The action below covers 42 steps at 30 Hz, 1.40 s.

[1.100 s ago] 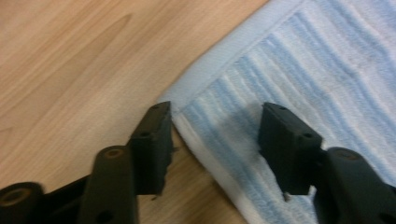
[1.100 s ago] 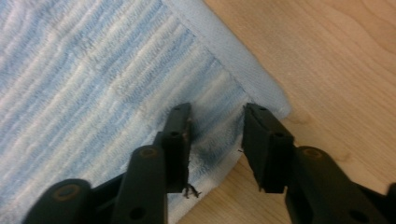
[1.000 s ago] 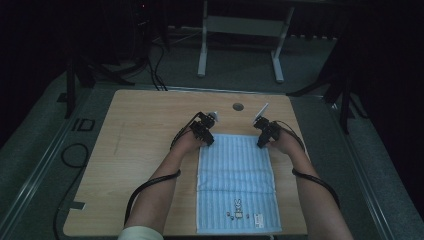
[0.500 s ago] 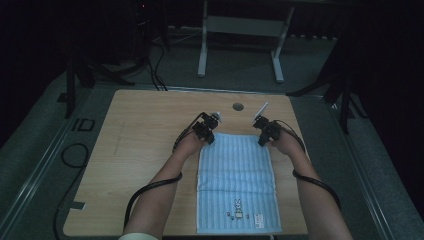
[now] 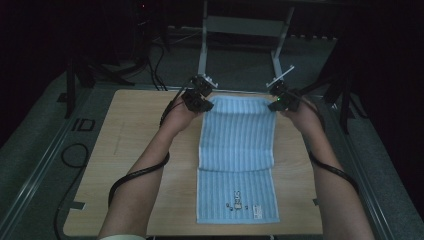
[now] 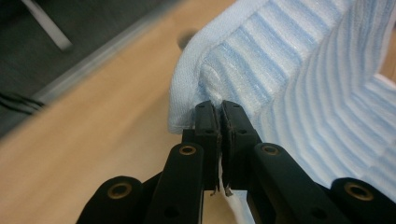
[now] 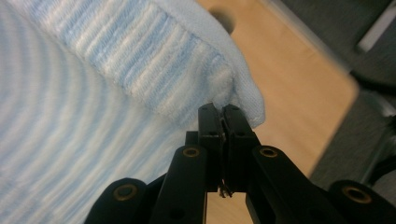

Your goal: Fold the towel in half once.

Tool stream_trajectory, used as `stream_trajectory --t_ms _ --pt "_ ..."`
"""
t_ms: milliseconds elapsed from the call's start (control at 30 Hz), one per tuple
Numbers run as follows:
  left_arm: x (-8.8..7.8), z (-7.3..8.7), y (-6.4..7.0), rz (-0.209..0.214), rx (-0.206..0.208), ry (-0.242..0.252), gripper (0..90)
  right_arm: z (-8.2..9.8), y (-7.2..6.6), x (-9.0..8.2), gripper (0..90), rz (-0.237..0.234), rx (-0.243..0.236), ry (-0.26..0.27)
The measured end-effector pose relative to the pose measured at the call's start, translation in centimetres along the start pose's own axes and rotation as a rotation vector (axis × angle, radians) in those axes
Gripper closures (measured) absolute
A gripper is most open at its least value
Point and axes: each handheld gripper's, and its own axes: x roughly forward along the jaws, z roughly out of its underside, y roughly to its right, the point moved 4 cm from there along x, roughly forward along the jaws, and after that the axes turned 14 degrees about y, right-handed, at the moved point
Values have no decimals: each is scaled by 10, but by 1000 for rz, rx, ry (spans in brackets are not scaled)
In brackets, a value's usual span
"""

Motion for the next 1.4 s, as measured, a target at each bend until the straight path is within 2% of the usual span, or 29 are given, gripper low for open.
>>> stream_trajectory --t_ms 33,100,133,200,267,367,500,600,667,767,800,867,933,967,1033,1067,1133,1200,1300,1400 --pt "-5 -5 0 -3 0 15 857 -7 1 -10 876 12 -4 29" --pt "-17 -14 -1 -28 33 44 856 -19 3 -28 876 27 -12 83" --pt "-23 -16 0 -16 29 60 856 -23 2 -36 876 31 -18 112" --pt "-30 -17 1 -43 57 86 856 -24 0 -47 876 33 -34 143" --pt "-36 -13 5 5 16 98 855 -21 -2 -53 876 37 -38 163" --pt "-39 4 18 36 53 72 854 -6 -15 -59 875 17 -51 173" --pt "-43 34 37 90 99 36 854 23 -37 -61 876 -15 -103 181" --pt "-44 57 52 121 111 10 854 48 -55 -62 875 -57 -114 179" --pt "-44 74 65 155 96 2 851 66 -66 -62 875 -80 -131 167" --pt "-42 92 79 181 110 -16 851 90 -78 -59 875 -104 -125 151" --pt "-40 101 84 207 103 -30 851 96 -81 -57 875 -111 -118 149" --pt "-37 113 90 212 103 -51 851 111 -88 -53 875 -125 -110 143" --pt "-33 126 94 242 84 -79 851 127 -99 -46 875 -157 -111 118" --pt "-31 132 95 241 81 -86 851 133 -102 -43 875 -165 -104 114" --pt "-27 144 98 274 59 -122 851 147 -110 -38 875 -198 -88 102" --pt "-24 153 100 277 58 -134 851 152 -112 -35 875 -205 -82 99" --pt "-18 164 101 302 28 -160 851 165 -119 -25 874 -237 -71 72" --pt "-12 173 102 311 3 -173 851 175 -124 -15 875 -254 -49 45" --pt "-5 181 102 319 -25 -189 851 185 -128 -2 875 -272 -46 14" --pt "2 186 104 318 -23 -216 850 187 -127 6 874 -276 -31 -6"
